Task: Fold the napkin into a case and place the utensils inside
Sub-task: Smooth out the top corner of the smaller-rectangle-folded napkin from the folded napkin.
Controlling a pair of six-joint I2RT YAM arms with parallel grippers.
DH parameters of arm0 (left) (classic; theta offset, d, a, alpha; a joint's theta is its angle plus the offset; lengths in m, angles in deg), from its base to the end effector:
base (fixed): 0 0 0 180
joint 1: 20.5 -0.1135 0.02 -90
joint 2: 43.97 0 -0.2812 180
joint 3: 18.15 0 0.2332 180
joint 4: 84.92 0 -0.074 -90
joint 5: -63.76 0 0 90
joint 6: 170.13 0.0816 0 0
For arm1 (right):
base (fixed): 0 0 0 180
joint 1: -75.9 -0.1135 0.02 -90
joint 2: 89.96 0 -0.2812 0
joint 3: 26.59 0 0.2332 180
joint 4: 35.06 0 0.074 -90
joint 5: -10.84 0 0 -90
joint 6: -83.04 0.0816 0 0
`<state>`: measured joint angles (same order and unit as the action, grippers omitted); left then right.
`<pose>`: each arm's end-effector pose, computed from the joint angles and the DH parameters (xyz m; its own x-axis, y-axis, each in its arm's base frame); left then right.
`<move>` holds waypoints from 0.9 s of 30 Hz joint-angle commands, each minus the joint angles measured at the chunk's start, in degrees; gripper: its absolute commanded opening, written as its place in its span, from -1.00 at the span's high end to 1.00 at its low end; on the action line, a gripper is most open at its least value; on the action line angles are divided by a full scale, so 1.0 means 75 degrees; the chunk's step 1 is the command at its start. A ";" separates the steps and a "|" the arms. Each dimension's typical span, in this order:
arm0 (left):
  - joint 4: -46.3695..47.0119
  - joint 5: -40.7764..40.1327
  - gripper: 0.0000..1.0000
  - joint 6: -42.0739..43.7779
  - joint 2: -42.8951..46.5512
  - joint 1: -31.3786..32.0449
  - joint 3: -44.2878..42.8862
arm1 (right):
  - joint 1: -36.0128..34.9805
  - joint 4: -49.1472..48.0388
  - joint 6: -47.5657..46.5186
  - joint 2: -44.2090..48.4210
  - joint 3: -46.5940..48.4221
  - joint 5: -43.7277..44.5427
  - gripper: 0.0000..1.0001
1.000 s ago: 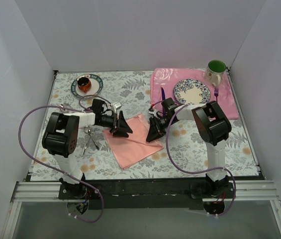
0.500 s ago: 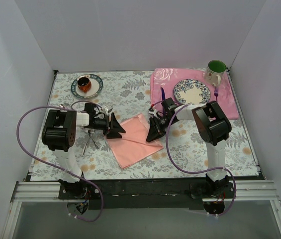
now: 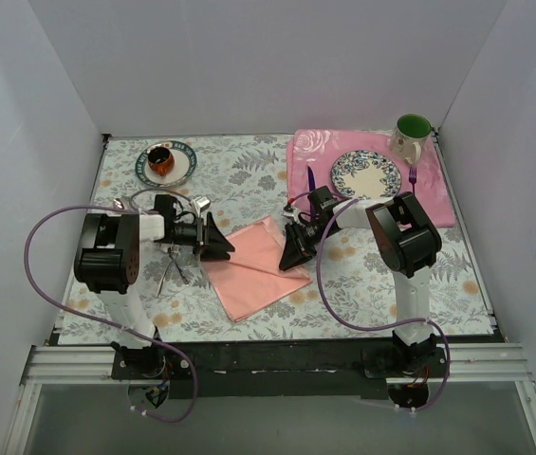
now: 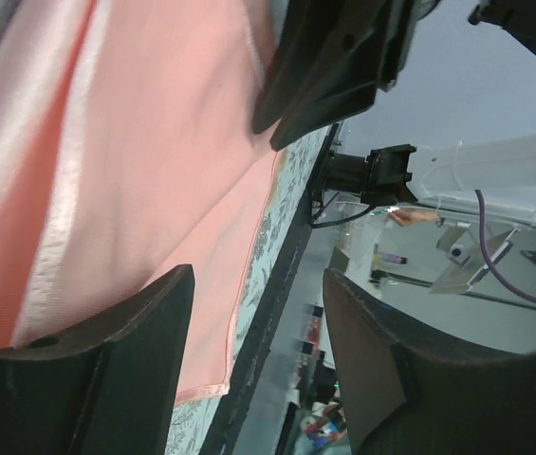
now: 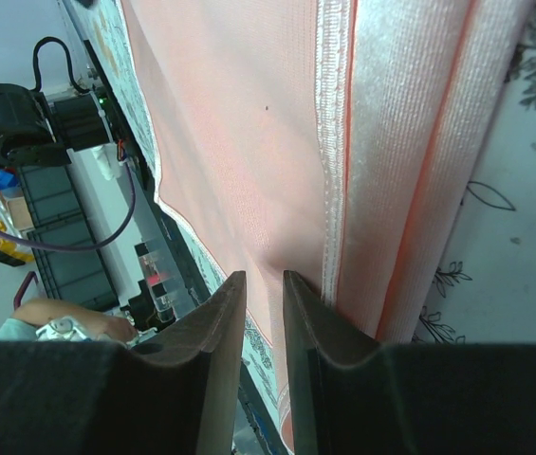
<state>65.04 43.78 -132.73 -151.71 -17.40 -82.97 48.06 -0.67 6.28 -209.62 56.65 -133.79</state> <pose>0.3017 -0.0931 0.1251 -0.8130 -0.2278 0.5358 -0.5802 0.2393 -0.7786 0.3108 0.2394 0.1049 -0.9291 -0.3408 -0.1436 -0.3026 0.4774 0.8249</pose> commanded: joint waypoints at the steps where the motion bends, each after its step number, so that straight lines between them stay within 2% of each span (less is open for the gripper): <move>1: -0.0698 -0.0181 -0.06 0.0941 0.1182 -0.0037 -0.0692 | -0.0027 0.0074 -0.0288 -0.0112 -0.0158 0.0569 0.37; 7: -0.1249 -0.2090 0.25 0.1574 0.1055 -0.0002 -0.1711 | -0.0015 0.0027 -0.0253 -0.0007 -0.0217 0.0534 0.38; 11: -0.1812 -0.2748 0.29 0.2148 0.0376 0.0208 -0.2508 | -0.0027 0.0027 -0.0253 0.0016 -0.0229 0.0522 0.39; 18: -0.1966 -0.3394 0.49 0.2443 -0.0457 0.0922 -0.3423 | -0.0027 0.0050 -0.0218 0.0017 -0.0194 0.0499 0.39; 27: -0.2095 -0.3465 0.51 0.2443 -0.0798 0.1298 -0.3657 | -0.0027 0.0027 -0.0229 -0.0019 -0.0205 0.0522 0.39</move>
<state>50.00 18.23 -115.64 -157.96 -8.29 -107.86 48.08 -0.99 6.32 -209.60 56.28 -134.14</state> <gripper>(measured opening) 0.246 0.307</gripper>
